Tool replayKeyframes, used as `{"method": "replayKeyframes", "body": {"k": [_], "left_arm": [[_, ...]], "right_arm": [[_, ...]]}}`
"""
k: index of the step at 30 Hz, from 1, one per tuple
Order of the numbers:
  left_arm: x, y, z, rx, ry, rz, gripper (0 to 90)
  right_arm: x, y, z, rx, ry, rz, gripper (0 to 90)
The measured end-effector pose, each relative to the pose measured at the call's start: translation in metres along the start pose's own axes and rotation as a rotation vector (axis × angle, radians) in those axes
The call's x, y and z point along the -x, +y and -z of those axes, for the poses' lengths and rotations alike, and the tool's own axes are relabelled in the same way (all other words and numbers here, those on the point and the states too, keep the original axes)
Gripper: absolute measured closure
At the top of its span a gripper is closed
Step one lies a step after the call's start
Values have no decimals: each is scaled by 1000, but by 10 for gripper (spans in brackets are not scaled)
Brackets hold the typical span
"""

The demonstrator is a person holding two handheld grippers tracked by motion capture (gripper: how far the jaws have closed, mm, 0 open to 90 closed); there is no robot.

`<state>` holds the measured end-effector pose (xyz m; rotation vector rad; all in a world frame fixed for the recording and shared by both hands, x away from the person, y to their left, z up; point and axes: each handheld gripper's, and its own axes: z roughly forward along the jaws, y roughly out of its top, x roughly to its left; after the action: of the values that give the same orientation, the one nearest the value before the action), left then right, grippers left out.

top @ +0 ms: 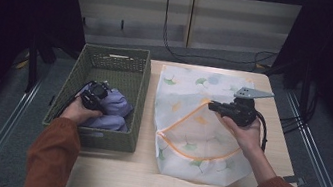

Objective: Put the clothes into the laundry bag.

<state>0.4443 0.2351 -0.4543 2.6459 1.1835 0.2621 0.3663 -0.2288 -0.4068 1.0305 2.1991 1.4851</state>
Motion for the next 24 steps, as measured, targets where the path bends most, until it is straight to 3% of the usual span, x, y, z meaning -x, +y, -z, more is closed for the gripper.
{"method": "replayKeyframes", "body": {"k": [2,6,24], "left_arm": [[2,1,3,-3,15,-24,736],[0,-1,13,93,3,14,754],[-9,-8,45,330,16,86,755]], "right_arm": [[0,0,-1,-3,-4,4,895],[-1,0,-1,-3,-4,4,895],[-1,1,2,4,-8,4,896]]}}
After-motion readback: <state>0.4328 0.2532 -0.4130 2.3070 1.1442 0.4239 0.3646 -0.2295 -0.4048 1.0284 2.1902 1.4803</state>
